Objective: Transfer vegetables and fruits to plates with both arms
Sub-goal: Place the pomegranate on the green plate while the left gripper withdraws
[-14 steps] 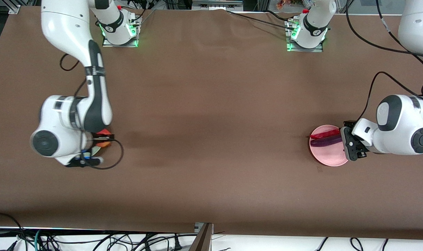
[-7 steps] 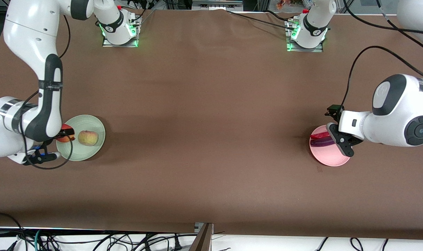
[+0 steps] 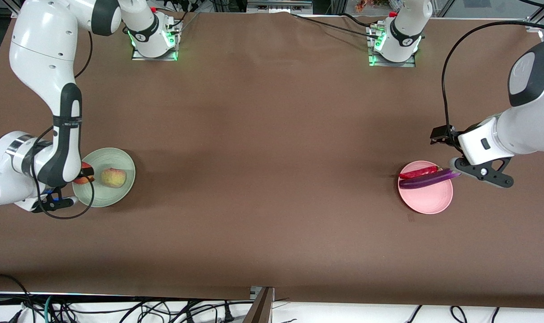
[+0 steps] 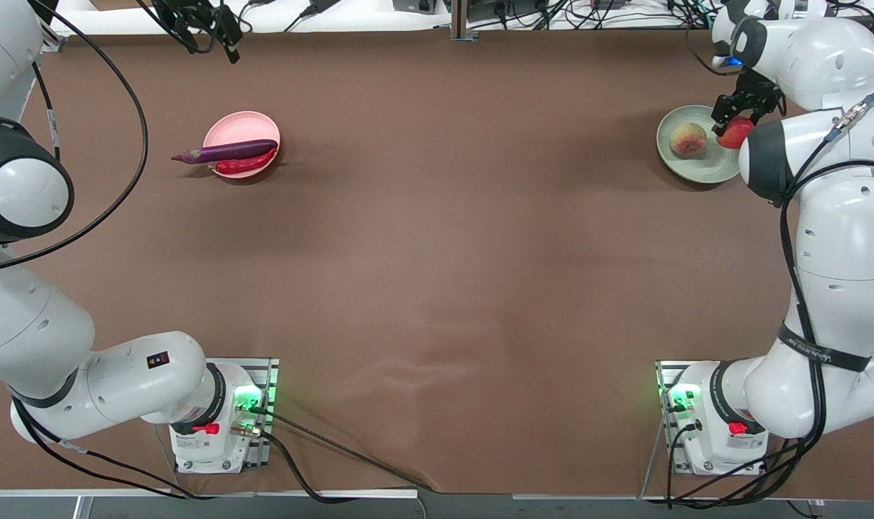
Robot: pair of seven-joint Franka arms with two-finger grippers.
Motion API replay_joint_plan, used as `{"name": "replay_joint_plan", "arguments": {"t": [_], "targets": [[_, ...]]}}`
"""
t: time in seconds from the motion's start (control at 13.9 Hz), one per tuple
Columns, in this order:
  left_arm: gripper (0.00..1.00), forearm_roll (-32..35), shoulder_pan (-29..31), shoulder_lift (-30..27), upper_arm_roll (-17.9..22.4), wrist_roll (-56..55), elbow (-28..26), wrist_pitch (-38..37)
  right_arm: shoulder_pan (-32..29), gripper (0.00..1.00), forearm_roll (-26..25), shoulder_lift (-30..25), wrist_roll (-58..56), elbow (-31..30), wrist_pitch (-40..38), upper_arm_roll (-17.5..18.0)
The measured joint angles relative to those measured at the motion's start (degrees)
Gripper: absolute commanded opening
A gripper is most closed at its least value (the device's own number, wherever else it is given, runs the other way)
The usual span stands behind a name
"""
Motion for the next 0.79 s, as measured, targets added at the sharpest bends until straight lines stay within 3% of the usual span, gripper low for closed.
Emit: {"name": "replay_joint_plan", "arguments": {"t": [0.07,0.14,0.29,0.5,0.65,0.79], "targets": [[1.0,0.0,0.0,-0.1,0.4,-1.4,1.4,0.0,-0.3,0.86,0.1,0.0,0.0,-0.4,0.9,0.7],[1.0,0.0,-0.3,-0.4,1.2,-2.0,2.6,0.0,-0.7,1.0,0.5,0.0,0.0,-0.7,1.6,1.4],[1.0,0.0,-4.8,-2.8,6.8,-2.7,3.5,-0.1,-2.4,1.0,1.4,0.0,0.0,-0.7,2.1,2.7],[1.0,0.0,-17.7,-10.2,21.3,-6.4,-0.8,2.9,-3.6,1.0,1.7,-0.7,0.0,1.2,0.5,3.2],[1.0,0.0,-19.4,-17.3,24.2,-6.7,-9.0,10.2,-3.5,1.0,1.7,-1.6,0.0,4.1,-3.7,3.2],[1.0,-2.3,-19.9,-23.5,26.9,-6.8,-16.0,11.3,-3.3,1.0,1.7,-2.4,0.0,6.7,-7.3,3.4]]}}
